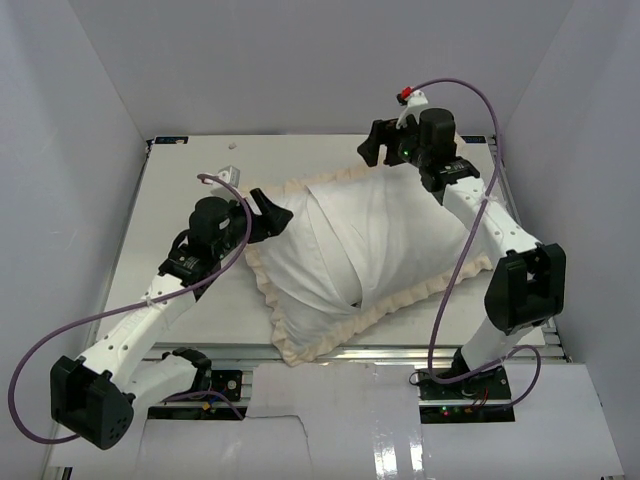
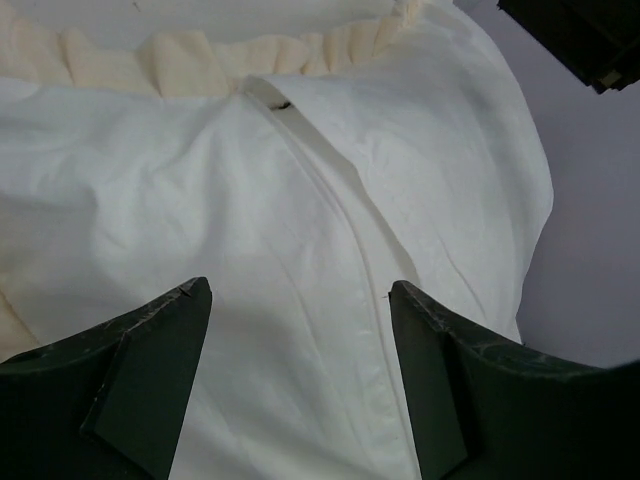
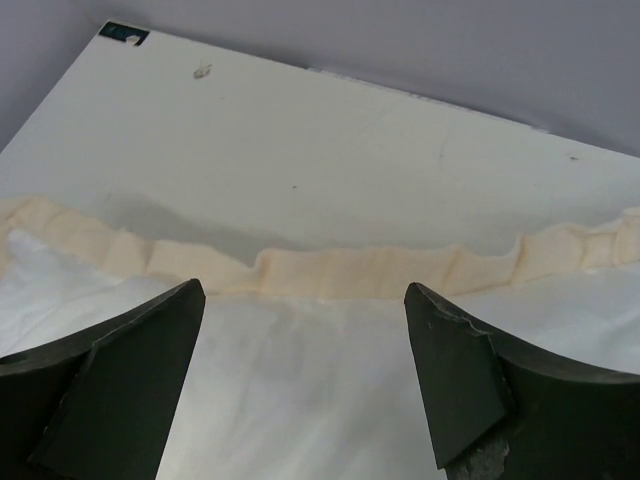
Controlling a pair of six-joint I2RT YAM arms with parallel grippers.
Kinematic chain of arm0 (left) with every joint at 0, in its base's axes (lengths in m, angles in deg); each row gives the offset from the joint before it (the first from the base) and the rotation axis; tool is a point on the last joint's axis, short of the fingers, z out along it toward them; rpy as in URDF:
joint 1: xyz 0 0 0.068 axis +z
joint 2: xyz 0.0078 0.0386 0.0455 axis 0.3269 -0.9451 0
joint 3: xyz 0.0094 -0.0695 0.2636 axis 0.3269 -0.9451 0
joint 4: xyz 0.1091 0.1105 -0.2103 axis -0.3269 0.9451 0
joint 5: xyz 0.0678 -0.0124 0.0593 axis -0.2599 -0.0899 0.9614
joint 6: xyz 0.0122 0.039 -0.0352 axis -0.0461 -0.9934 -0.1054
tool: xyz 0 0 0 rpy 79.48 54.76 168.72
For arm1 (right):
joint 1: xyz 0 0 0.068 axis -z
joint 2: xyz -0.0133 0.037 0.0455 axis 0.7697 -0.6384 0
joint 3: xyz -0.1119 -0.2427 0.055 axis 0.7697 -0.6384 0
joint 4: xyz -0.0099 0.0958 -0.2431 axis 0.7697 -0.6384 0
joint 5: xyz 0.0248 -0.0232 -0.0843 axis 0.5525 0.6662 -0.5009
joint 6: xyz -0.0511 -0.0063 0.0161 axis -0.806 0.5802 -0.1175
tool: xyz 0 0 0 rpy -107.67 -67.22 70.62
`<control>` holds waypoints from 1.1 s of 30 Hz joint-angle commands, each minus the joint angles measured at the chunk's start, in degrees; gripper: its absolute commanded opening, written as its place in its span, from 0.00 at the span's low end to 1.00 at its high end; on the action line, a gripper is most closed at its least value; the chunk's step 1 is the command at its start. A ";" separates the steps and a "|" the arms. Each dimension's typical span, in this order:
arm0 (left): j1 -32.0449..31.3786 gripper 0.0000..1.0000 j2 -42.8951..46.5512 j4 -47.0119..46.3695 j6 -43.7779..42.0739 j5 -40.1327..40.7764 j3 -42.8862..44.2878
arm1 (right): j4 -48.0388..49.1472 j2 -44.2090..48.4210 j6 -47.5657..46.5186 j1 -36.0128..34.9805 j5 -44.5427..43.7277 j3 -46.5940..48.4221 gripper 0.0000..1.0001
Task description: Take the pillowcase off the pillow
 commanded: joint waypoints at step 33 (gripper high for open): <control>-4.08 0.77 -16.90 -16.59 2.52 -15.35 -0.10 | 6.80 19.71 2.28 -24.10 -20.84 -30.06 0.83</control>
